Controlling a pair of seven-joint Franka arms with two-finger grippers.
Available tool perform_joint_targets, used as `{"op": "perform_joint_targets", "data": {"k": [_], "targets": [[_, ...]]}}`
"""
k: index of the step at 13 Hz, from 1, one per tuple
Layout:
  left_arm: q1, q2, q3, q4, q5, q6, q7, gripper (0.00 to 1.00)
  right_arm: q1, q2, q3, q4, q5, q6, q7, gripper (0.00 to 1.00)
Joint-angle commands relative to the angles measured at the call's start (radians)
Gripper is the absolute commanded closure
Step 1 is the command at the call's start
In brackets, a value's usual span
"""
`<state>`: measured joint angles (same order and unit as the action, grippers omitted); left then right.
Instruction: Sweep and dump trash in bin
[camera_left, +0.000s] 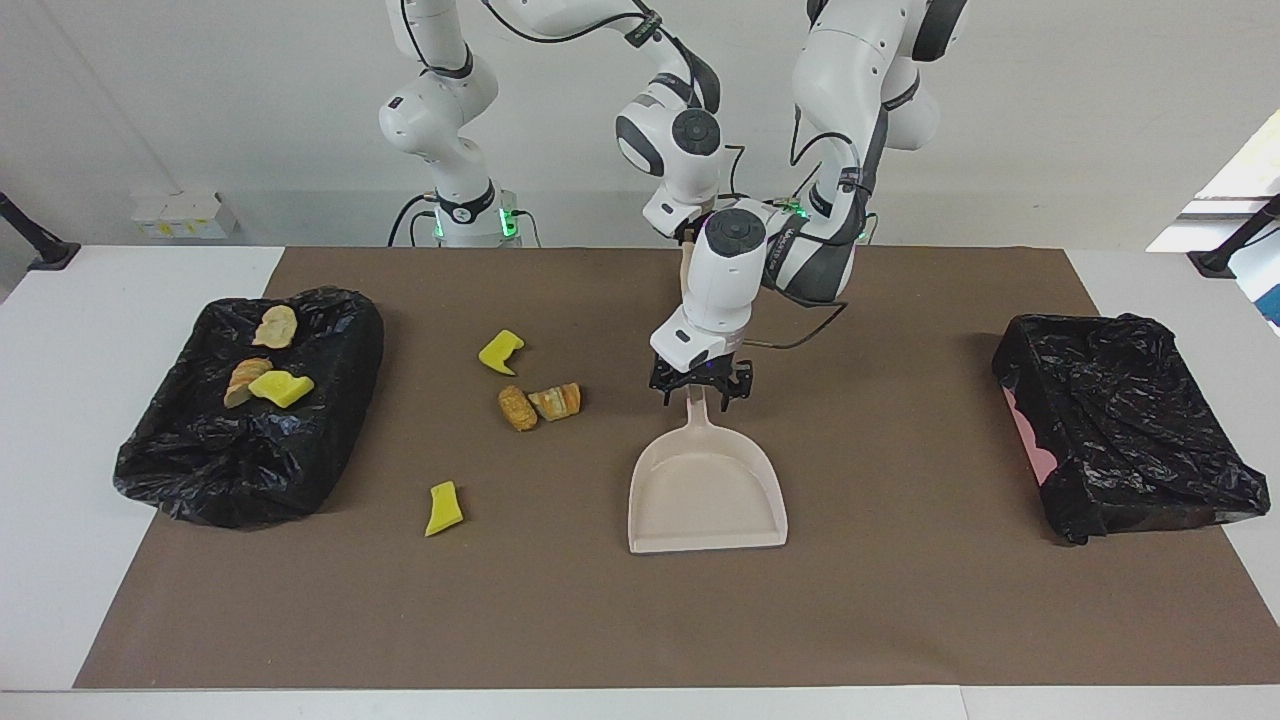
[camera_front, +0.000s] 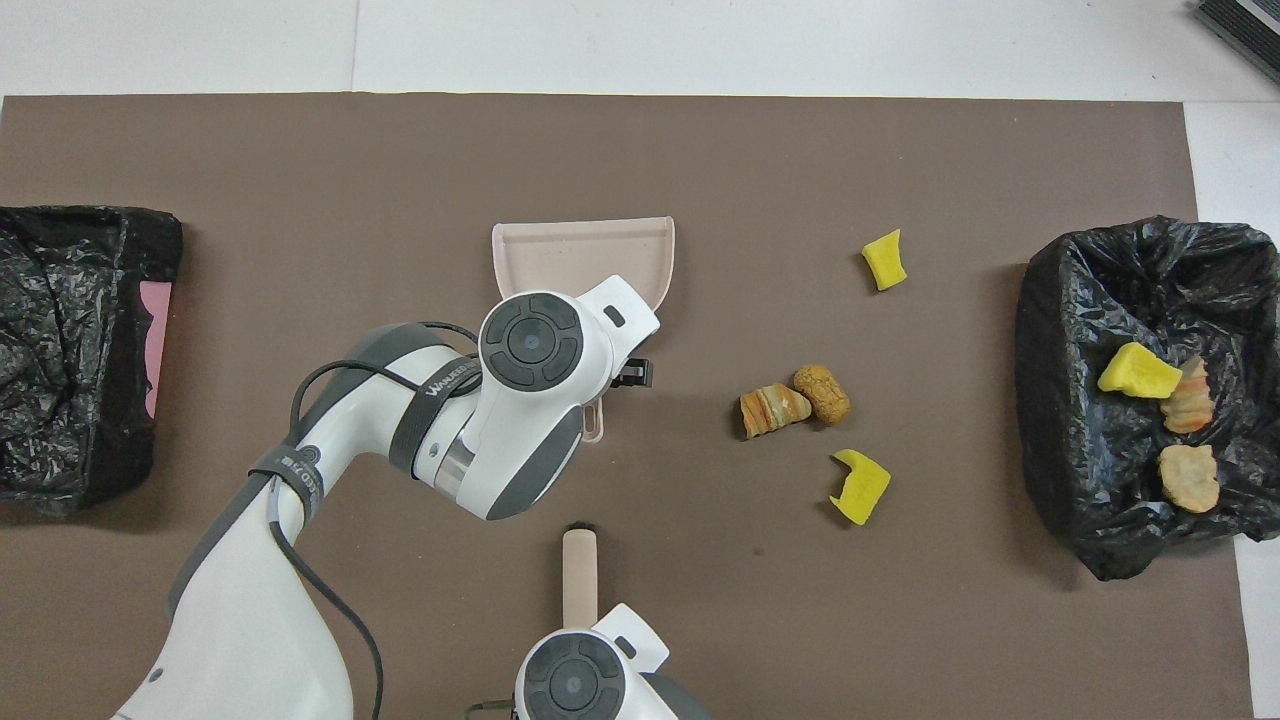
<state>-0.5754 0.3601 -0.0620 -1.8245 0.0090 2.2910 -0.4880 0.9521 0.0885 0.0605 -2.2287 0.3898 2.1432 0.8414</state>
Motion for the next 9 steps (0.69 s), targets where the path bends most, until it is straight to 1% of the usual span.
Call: {"op": "perform_joint_targets", "data": {"k": [1, 2, 3, 4, 5, 7, 8, 9], "targets": [[-0.011, -0.026, 0.013, -0.030, 0.009, 0.008, -0.018, 0.48, -0.050, -0.030, -0.005, 0.001, 0.006, -0.038, 0.059, 1.00], [-0.011, -0.026, 0.013, -0.032, 0.009, 0.007, -0.018, 0.72, -0.084, -0.044, -0.007, 0.018, -0.002, -0.086, 0.058, 1.00], [-0.008, -0.029, 0.013, -0.030, 0.009, 0.001, -0.017, 0.98, -0.114, -0.067, -0.007, 0.017, -0.041, -0.121, 0.059, 1.00], [-0.005, -0.033, 0.013, -0.030, 0.009, -0.001, -0.014, 1.00, -0.146, -0.097, -0.007, 0.014, -0.081, -0.149, 0.058, 1.00], [-0.003, -0.038, 0.013, -0.030, 0.009, -0.016, -0.012, 1.00, -0.192, -0.117, -0.005, 0.017, -0.092, -0.181, 0.050, 1.00], [0.006, -0.056, 0.017, -0.026, 0.015, -0.024, 0.020, 1.00, -0.286, -0.160, -0.007, 0.023, -0.104, -0.236, -0.022, 1.00], [0.020, -0.088, 0.017, -0.032, 0.016, -0.042, 0.054, 1.00, -0.335, -0.168, -0.007, 0.040, -0.135, -0.273, -0.053, 1.00], [0.032, -0.098, 0.019, -0.029, 0.016, -0.076, 0.116, 1.00, -0.379, -0.165, -0.005, 0.062, -0.161, -0.310, -0.071, 1.00]]}}
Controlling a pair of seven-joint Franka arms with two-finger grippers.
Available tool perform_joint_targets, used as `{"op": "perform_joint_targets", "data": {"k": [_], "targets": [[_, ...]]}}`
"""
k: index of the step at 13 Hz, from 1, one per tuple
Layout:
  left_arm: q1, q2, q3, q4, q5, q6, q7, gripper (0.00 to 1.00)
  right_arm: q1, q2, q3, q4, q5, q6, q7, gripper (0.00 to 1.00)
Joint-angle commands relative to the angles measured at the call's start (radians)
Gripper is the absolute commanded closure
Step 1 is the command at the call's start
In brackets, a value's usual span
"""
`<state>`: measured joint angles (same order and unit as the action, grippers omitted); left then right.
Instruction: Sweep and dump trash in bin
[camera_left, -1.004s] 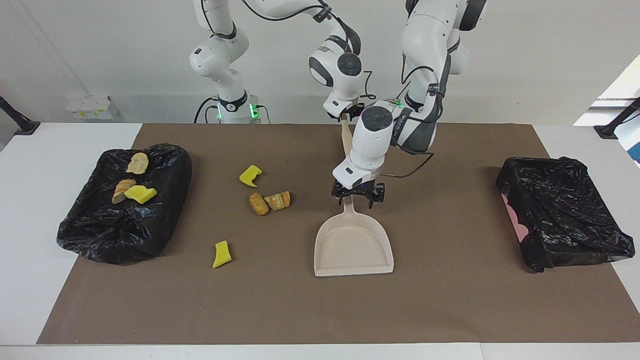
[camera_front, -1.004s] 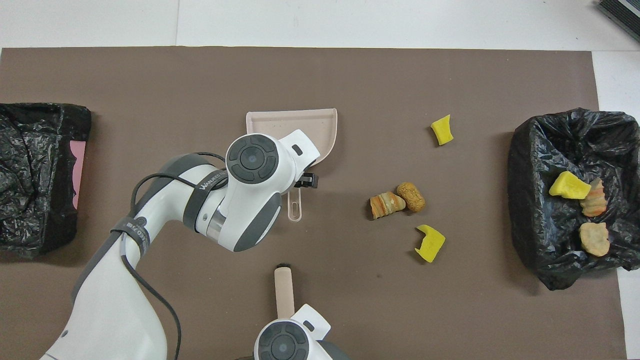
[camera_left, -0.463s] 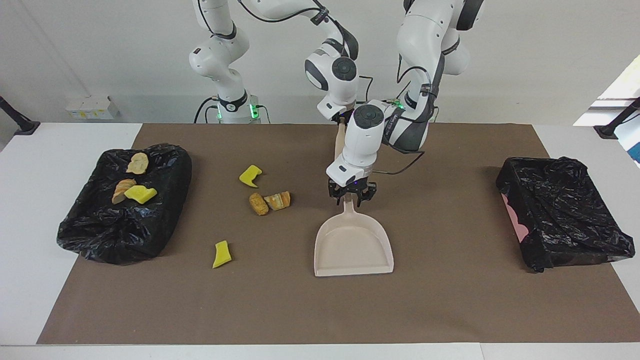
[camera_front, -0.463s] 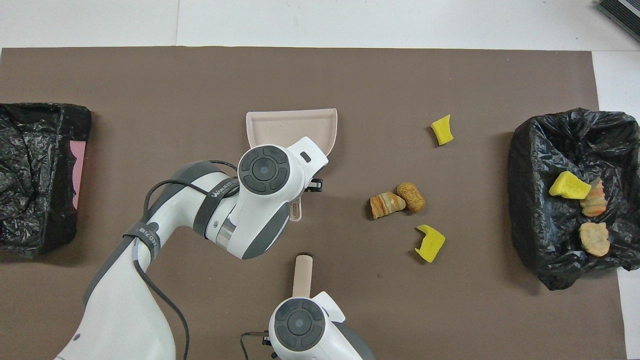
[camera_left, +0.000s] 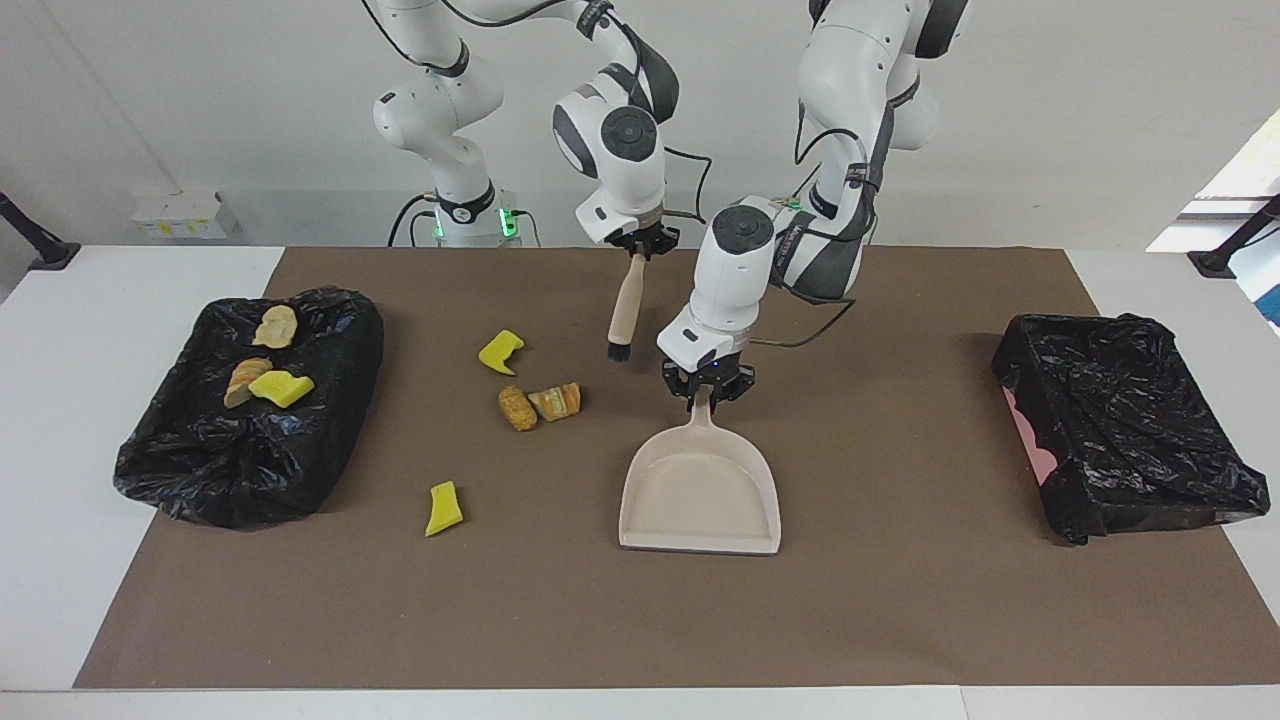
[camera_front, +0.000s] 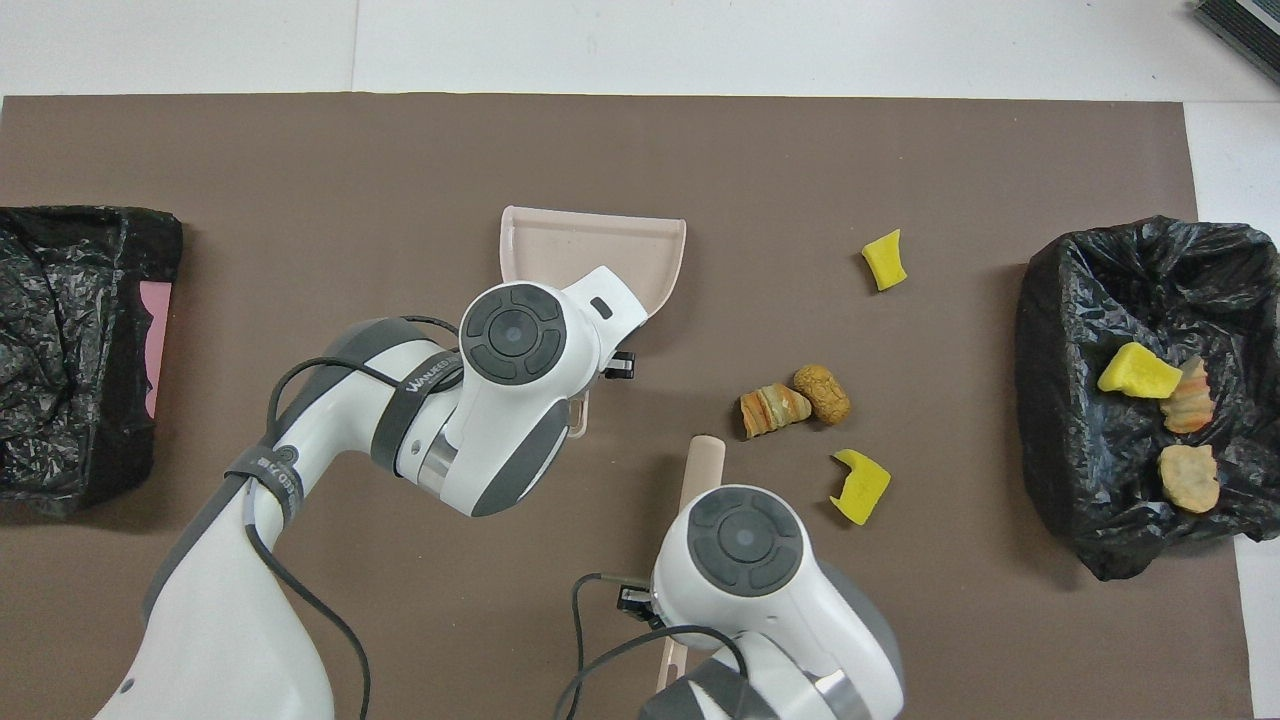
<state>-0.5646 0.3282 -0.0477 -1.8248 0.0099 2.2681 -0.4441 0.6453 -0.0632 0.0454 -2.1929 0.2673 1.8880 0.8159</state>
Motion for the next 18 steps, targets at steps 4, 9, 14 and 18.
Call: {"op": "perform_joint_targets", "data": {"k": [4, 9, 14, 18], "targets": [[0.064, -0.123, 0.006, -0.034, 0.016, -0.199, 0.410, 1.00, -0.251, 0.014, 0.011, 0.048, -0.114, -0.079, -0.135, 1.00], [0.101, -0.141, 0.006, -0.040, 0.016, -0.266, 0.712, 1.00, -0.400, -0.093, 0.011, -0.124, -0.134, -0.148, -0.121, 1.00], [0.120, -0.143, 0.006, -0.057, 0.015, -0.251, 1.085, 1.00, -0.403, -0.213, 0.016, -0.354, -0.126, -0.038, -0.110, 1.00], [0.141, -0.175, 0.006, -0.135, 0.016, -0.181, 1.321, 1.00, -0.336, -0.051, 0.022, -0.233, -0.119, 0.048, -0.117, 1.00]]}}
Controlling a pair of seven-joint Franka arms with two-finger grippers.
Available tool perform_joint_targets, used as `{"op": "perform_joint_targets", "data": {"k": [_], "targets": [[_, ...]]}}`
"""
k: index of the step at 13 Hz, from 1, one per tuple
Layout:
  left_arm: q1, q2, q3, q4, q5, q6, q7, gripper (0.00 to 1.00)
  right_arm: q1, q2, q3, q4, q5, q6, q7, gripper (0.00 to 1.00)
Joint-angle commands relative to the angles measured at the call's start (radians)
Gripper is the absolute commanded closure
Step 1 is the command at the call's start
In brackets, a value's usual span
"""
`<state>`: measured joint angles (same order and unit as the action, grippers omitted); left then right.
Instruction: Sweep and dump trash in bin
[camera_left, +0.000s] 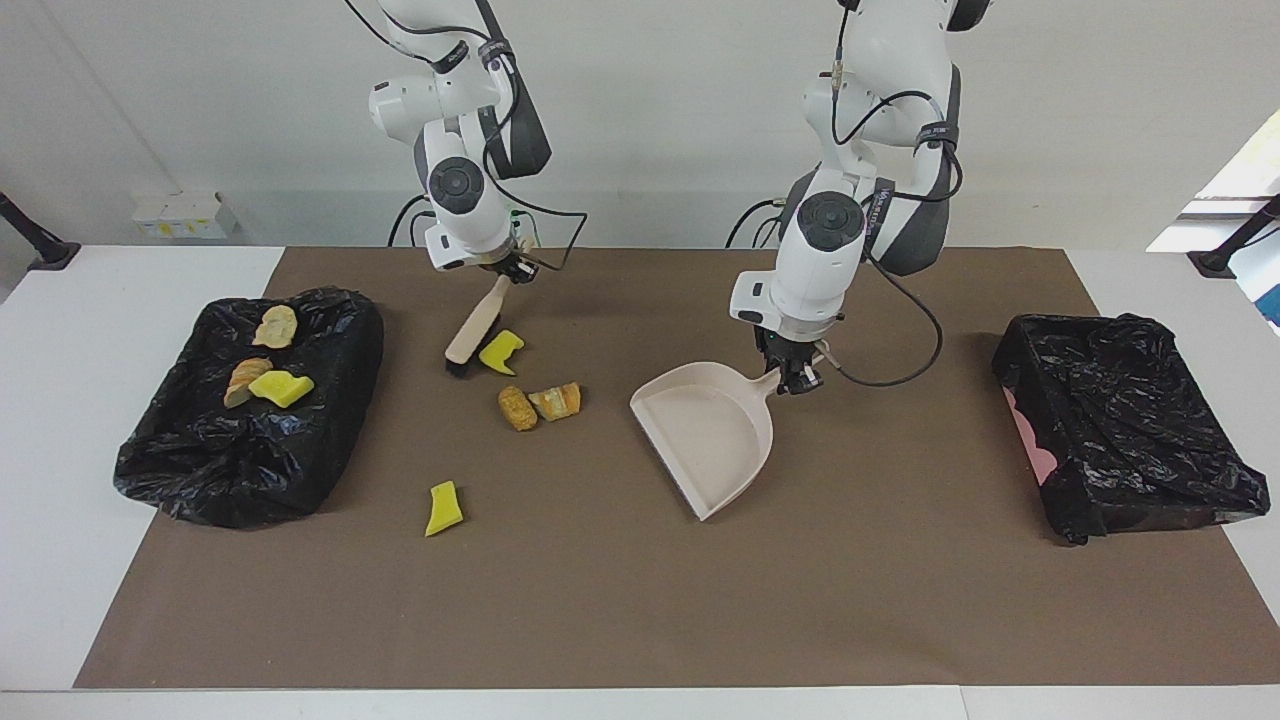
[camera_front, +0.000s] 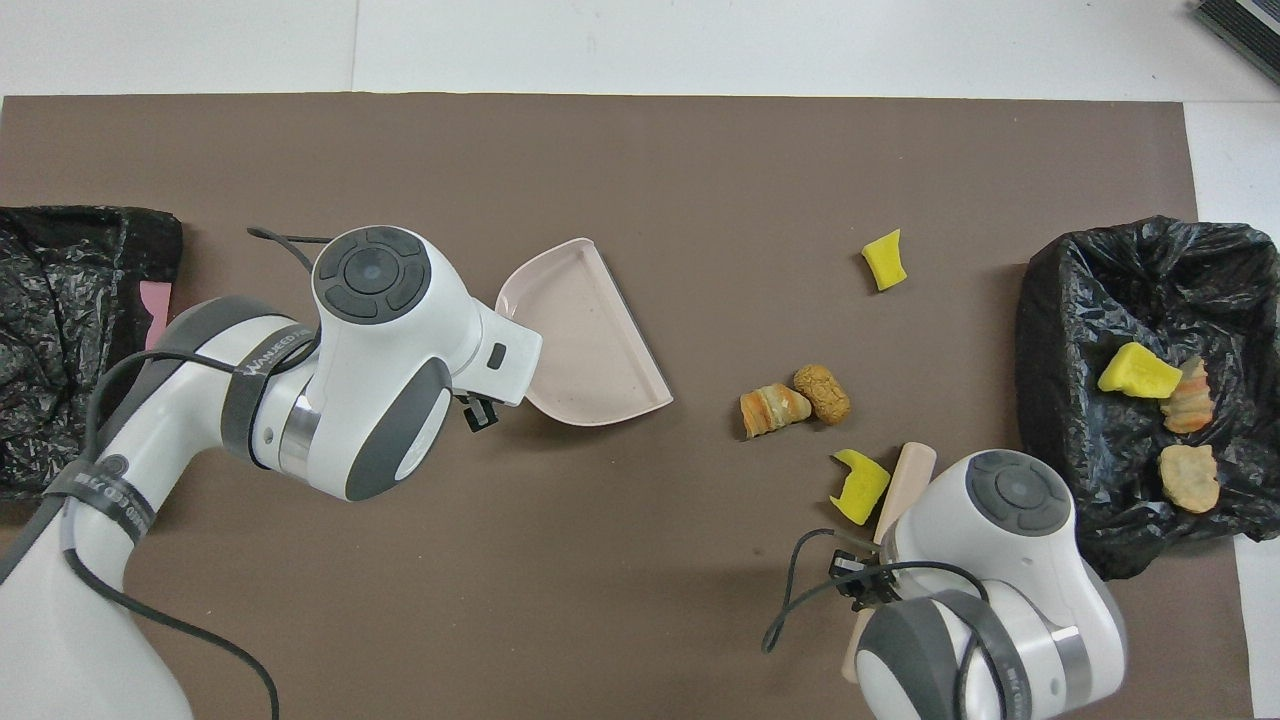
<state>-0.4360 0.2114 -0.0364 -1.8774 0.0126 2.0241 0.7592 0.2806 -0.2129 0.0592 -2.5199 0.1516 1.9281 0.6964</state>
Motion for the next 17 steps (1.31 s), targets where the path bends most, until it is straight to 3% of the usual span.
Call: {"op": "perform_joint_targets", "data": {"k": [1, 9, 17], "targets": [[0.013, -0.072, -0.003, -0.119, 0.013, 0.109, 0.171, 1.00, 0.040, 0.137, 0.008, 0.143, 0.000, 0.003, 0.003, 1.00], [-0.042, -0.109, -0.005, -0.255, 0.023, 0.239, 0.200, 1.00, 0.088, 0.378, 0.014, 0.447, 0.003, -0.015, -0.005, 1.00], [-0.030, -0.112, -0.005, -0.267, 0.027, 0.237, 0.196, 1.00, 0.242, 0.434, 0.014, 0.518, 0.248, 0.127, -0.279, 1.00]]}}
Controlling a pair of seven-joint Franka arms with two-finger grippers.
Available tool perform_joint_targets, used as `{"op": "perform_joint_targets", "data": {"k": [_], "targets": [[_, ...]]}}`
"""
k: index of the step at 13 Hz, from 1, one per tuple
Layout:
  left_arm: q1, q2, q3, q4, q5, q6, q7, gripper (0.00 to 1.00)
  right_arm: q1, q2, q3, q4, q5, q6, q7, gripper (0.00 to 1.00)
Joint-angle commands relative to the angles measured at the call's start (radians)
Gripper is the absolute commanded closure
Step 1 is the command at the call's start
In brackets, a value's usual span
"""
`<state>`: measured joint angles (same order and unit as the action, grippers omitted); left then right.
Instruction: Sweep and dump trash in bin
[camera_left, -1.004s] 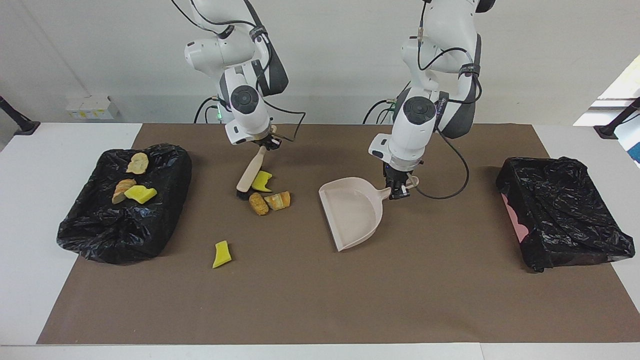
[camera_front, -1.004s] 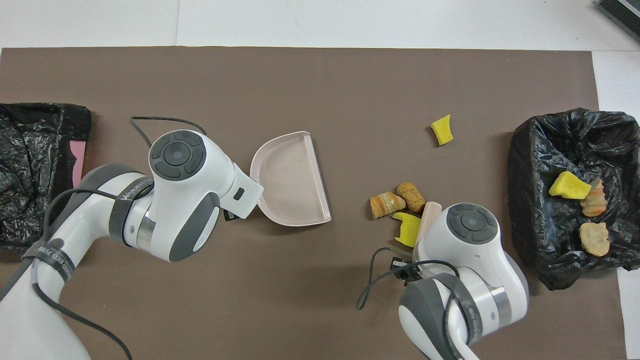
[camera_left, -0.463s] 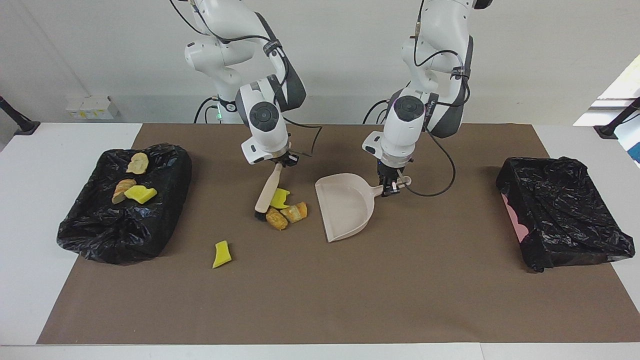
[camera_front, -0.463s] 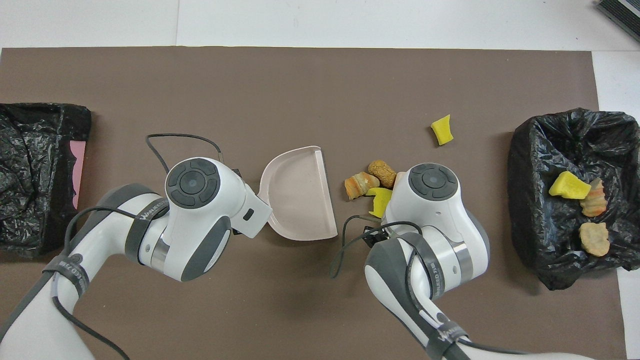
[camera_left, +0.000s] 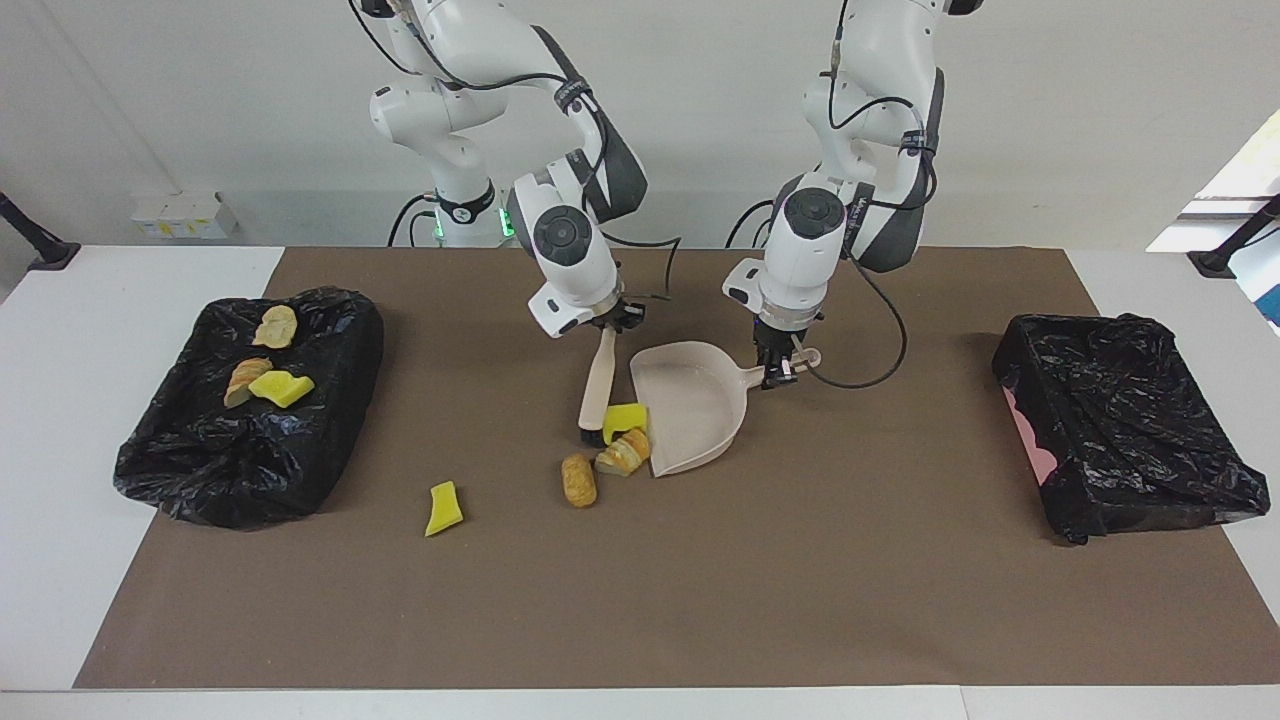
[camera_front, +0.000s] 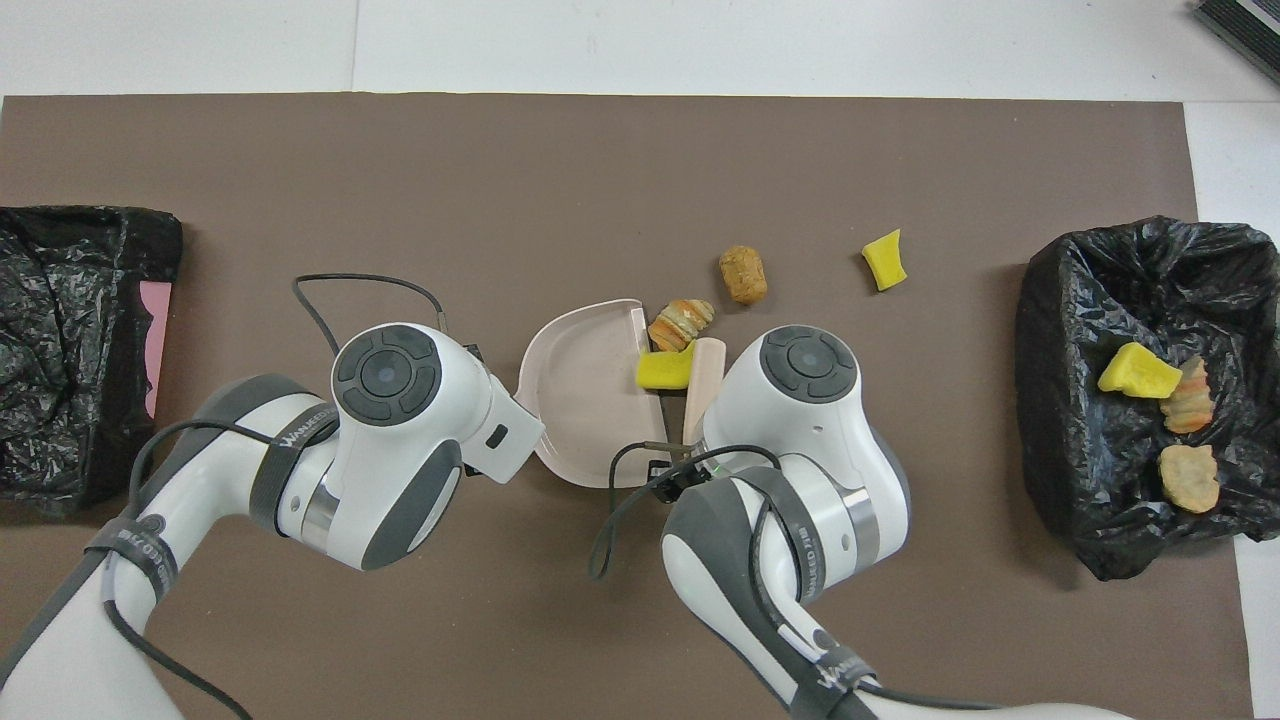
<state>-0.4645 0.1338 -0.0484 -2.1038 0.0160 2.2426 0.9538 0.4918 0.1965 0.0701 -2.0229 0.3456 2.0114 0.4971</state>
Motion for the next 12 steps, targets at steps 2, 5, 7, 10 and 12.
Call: {"op": "perform_joint_targets", "data": {"k": [2, 5, 7, 10, 12], "targets": [[0.001, -0.034, 0.007, -0.041, 0.024, 0.020, 0.002, 1.00, 0.047, 0.026, 0.004, 0.065, 0.099, 0.023, -0.100, 1.00], [0.007, -0.037, 0.007, -0.041, 0.024, 0.019, -0.029, 1.00, 0.022, 0.012, -0.006, 0.113, 0.082, -0.093, -0.103, 1.00], [0.007, -0.040, 0.005, -0.042, 0.024, 0.005, -0.116, 1.00, -0.022, -0.020, -0.013, 0.127, 0.047, -0.176, -0.106, 1.00], [0.006, -0.042, 0.007, -0.047, 0.024, -0.007, -0.164, 1.00, -0.116, -0.019, -0.010, 0.176, -0.101, -0.269, -0.107, 1.00], [0.006, -0.048, 0.007, -0.047, 0.024, -0.035, -0.197, 1.00, -0.162, -0.009, -0.009, 0.190, -0.228, -0.293, -0.109, 1.00]]}}
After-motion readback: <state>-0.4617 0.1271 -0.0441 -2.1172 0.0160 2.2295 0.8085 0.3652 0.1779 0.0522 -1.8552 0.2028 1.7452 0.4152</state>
